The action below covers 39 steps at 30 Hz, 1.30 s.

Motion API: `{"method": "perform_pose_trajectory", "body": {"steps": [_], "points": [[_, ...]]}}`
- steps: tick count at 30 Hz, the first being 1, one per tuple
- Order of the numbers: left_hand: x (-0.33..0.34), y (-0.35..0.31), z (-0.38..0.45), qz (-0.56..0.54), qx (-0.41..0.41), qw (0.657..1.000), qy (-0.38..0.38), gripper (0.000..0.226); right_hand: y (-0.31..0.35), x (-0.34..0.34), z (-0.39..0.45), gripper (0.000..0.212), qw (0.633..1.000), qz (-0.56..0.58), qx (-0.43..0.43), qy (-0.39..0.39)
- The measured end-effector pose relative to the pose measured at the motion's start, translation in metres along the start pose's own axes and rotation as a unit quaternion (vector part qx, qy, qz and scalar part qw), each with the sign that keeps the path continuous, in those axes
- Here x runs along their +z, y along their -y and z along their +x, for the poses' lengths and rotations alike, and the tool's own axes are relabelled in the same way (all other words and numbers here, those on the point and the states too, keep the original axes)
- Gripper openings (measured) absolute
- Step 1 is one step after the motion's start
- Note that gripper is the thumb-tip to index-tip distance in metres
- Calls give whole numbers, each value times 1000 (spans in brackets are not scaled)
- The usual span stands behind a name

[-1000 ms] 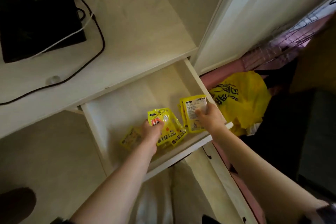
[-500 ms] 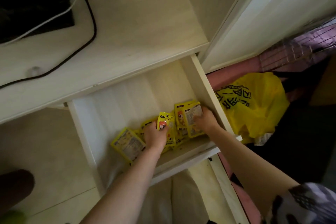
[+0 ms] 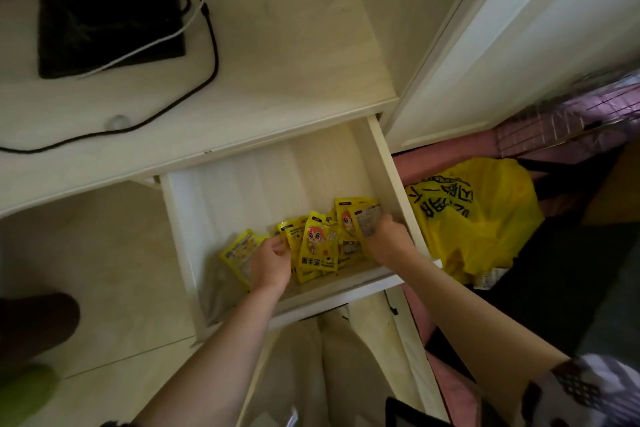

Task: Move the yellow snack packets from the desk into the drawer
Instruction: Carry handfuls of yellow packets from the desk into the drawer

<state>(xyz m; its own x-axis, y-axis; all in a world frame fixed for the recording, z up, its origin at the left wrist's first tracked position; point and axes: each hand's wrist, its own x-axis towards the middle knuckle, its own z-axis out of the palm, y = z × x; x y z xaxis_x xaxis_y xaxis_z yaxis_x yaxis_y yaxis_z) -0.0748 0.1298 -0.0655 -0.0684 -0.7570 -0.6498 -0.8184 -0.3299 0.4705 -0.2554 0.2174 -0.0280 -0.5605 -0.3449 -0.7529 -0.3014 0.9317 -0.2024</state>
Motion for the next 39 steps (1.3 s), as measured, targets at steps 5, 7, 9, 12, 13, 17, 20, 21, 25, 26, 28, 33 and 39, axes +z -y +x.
{"method": "perform_pose_trajectory", "body": {"steps": [5,7,9,12,13,17,20,21,25,26,28,33,39], "points": [[-35,10,-24,-22,8,999,-33,23,-4,-14,-33,48,998,-27,-56,-2],[-48,13,-40,-30,15,998,-56,25,-5,-17,-46,49,996,-37,-87,-3],[-60,15,-59,-37,23,996,-78,26,-3,-20,-61,48,991,-54,-119,-7],[-72,24,-88,-43,26,993,-110,22,1,-19,-81,43,979,-89,-180,-11],[-75,29,-97,-47,27,991,-121,21,2,-17,-87,42,974,-100,-204,-13],[-83,53,-128,-67,38,984,-160,21,14,-4,-111,41,949,-152,-277,-10],[-92,72,-151,-70,38,980,-180,24,27,10,-130,45,923,-200,-328,0],[-94,80,-158,-70,34,981,-180,25,32,15,-136,43,914,-218,-343,4],[-104,111,-179,-53,9,977,-205,26,53,44,-162,39,875,-270,-402,25],[-107,117,-184,-53,-1,975,-215,26,58,51,-168,39,863,-277,-422,31],[-114,132,-193,-47,-18,971,-234,27,71,66,-180,38,842,-290,-452,45],[-140,177,-213,-34,-54,960,-272,27,101,109,-212,37,803,-316,-498,83],[-190,236,-218,-49,-91,943,-315,24,150,165,-250,36,763,-340,-541,93]]}}
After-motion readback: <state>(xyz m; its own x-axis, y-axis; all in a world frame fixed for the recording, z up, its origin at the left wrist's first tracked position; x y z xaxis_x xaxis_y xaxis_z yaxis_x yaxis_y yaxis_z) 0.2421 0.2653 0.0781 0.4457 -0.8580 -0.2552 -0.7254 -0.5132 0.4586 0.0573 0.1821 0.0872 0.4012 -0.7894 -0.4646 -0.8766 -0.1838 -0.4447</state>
